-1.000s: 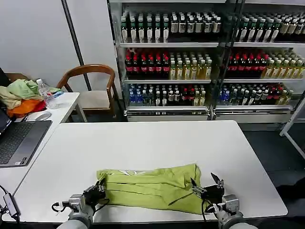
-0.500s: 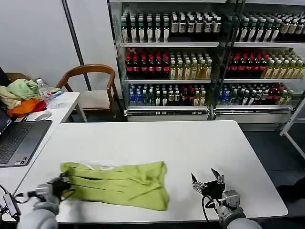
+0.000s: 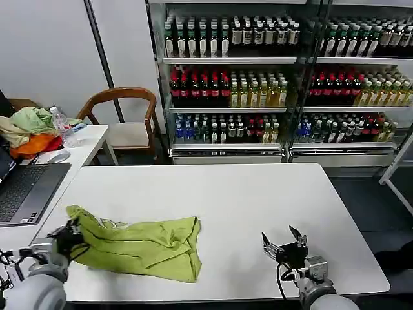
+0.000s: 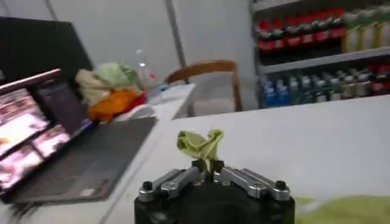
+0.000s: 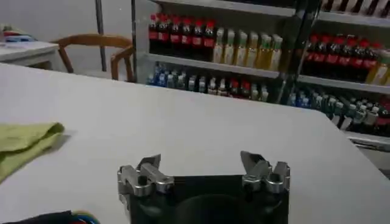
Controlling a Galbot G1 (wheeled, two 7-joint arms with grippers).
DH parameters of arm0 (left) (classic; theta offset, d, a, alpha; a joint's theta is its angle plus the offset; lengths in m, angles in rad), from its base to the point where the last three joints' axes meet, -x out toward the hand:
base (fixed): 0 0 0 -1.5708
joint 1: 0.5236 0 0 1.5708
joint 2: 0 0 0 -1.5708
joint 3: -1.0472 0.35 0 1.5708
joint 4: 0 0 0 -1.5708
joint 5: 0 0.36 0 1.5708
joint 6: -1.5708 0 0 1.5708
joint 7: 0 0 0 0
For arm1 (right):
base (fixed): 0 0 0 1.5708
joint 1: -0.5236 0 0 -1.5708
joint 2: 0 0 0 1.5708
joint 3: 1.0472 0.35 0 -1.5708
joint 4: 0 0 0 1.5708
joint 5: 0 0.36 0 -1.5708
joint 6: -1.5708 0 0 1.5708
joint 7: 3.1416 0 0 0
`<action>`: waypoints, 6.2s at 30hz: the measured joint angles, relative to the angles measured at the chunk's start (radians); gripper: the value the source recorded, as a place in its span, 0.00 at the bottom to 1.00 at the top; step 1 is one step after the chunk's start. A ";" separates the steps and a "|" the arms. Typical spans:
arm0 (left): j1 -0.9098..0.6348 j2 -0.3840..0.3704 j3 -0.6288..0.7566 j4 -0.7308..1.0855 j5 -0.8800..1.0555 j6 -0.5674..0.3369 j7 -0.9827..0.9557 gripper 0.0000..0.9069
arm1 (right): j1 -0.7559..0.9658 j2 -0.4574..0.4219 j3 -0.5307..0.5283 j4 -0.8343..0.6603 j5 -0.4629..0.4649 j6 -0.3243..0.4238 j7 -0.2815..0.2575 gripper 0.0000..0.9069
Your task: Fold and organize the clothes.
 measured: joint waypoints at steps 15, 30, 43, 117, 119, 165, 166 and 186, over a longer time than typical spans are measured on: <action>-0.071 -0.105 0.286 -0.043 0.103 0.000 0.053 0.04 | -0.036 0.017 0.039 0.017 -0.011 -0.002 0.002 1.00; -0.156 -0.172 0.442 0.017 0.141 -0.009 0.071 0.06 | -0.030 0.016 0.047 0.019 -0.015 -0.010 0.003 1.00; -0.193 -0.214 0.504 0.074 0.137 -0.040 0.080 1.00 | -0.010 0.016 0.032 0.004 -0.015 -0.010 0.003 1.00; -0.036 -0.158 0.145 0.164 -0.117 -0.126 0.190 0.04 | 0.050 0.008 0.024 -0.006 -0.008 0.000 -0.003 1.00; -0.030 -0.146 0.117 0.136 -0.130 -0.111 0.187 0.04 | 0.051 0.008 0.024 -0.007 -0.008 0.000 -0.003 1.00; -0.021 -0.207 0.218 -0.122 0.026 0.038 0.142 0.06 | 0.012 0.045 0.041 -0.012 -0.033 0.020 -0.007 1.00; -0.029 -0.221 0.236 -0.122 0.032 0.038 0.136 0.06 | 0.013 0.046 0.039 -0.011 -0.034 0.018 -0.007 1.00; -0.251 -0.389 0.443 0.011 -0.064 0.022 0.028 1.00 | 0.006 0.038 0.083 0.016 -0.062 0.011 -0.029 1.00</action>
